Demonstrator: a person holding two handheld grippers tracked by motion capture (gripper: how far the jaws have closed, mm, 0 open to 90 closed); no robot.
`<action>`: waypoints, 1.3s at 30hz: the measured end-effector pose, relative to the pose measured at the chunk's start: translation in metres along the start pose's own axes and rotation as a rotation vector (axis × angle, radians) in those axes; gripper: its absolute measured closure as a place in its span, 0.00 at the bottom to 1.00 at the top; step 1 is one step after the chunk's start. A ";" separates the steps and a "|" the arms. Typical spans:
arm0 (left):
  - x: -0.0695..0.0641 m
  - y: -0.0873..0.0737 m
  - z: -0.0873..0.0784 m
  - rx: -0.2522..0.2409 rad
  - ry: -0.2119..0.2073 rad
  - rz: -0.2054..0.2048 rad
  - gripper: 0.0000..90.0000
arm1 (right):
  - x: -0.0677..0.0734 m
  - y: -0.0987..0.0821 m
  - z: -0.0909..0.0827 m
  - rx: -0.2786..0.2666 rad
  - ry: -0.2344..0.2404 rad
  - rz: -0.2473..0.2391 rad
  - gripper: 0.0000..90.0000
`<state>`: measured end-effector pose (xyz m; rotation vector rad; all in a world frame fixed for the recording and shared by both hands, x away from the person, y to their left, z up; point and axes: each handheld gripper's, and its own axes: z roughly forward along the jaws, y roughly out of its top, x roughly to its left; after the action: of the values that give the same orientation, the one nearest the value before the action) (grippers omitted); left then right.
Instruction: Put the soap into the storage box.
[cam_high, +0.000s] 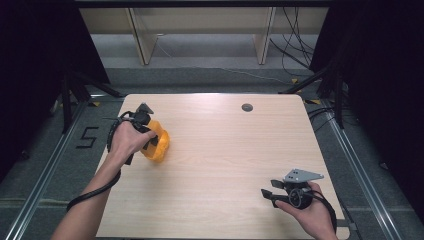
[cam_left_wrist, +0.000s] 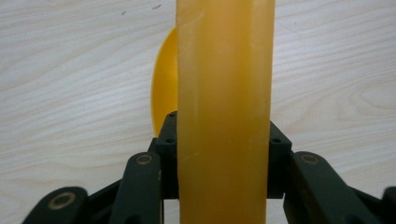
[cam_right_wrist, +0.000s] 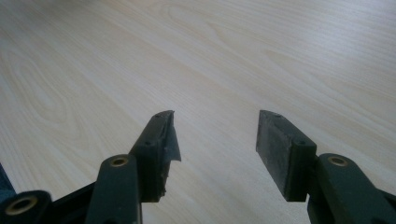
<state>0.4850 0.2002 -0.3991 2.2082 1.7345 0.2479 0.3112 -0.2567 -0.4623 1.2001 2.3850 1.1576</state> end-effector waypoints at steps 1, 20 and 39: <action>0.000 0.000 0.001 -0.001 -0.001 -0.003 0.67 | 0.000 0.000 0.000 -0.001 0.000 0.000 0.53; 0.001 0.004 0.014 -0.006 0.011 0.016 0.67 | -0.002 0.000 0.002 -0.005 0.004 -0.014 0.53; 0.004 0.002 0.035 0.006 -0.004 0.014 0.67 | -0.002 -0.001 0.002 0.002 0.005 -0.008 0.53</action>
<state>0.4995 0.1983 -0.4310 2.2237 1.7208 0.2421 0.3129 -0.2571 -0.4641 1.1886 2.3929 1.1569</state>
